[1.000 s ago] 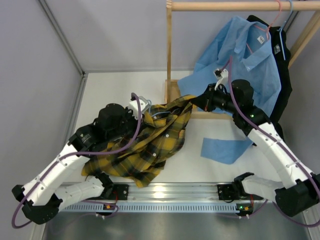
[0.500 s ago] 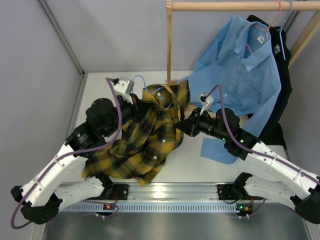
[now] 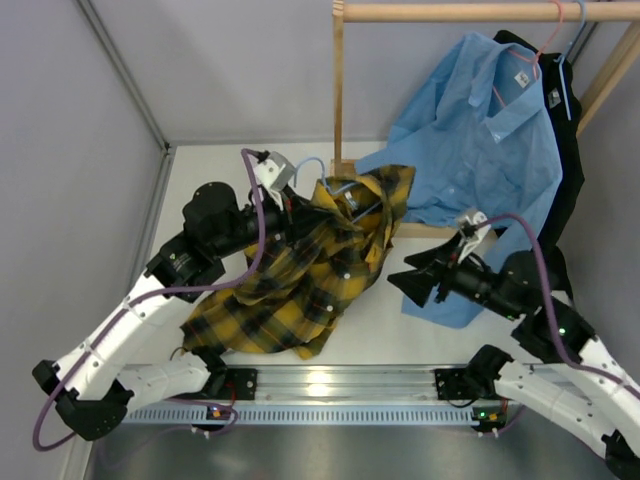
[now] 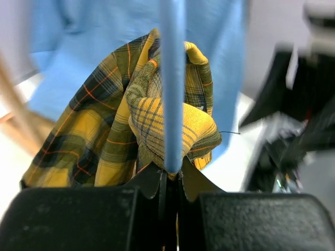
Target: Place the shirt on the hanger
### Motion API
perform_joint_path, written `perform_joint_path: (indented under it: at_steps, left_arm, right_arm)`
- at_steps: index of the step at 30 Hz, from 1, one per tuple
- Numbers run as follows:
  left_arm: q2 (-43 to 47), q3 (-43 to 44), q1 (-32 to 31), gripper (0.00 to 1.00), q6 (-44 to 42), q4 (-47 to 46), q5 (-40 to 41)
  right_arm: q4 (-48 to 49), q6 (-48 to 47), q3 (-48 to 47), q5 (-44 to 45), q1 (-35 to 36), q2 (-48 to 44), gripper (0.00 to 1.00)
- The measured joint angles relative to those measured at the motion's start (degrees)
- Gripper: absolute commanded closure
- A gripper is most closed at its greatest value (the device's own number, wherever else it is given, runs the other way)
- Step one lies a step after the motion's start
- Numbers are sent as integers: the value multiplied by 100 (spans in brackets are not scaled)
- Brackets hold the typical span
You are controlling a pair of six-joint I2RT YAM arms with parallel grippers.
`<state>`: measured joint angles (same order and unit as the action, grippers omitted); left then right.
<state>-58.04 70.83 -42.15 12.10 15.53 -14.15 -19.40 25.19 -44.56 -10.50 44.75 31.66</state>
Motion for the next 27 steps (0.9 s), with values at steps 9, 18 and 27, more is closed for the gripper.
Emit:
perform_joint_path:
  at_steps: [9, 18, 27]
  left_arm:
    - [-686, -22, -192, 100, -498, -9, -3228]
    - [-1034, -22, -518, 100, -715, -9, -4516]
    - [-1086, -22, -509, 100, -780, -11, -4658]
  right_arm:
    - [-898, -1362, -2306, -1078, -2, 577, 33]
    - [-994, -1665, -3246, -2013, -4, 2273, 56]
    - [-837, -1508, -3226, -2813, -4, 2402, 100]
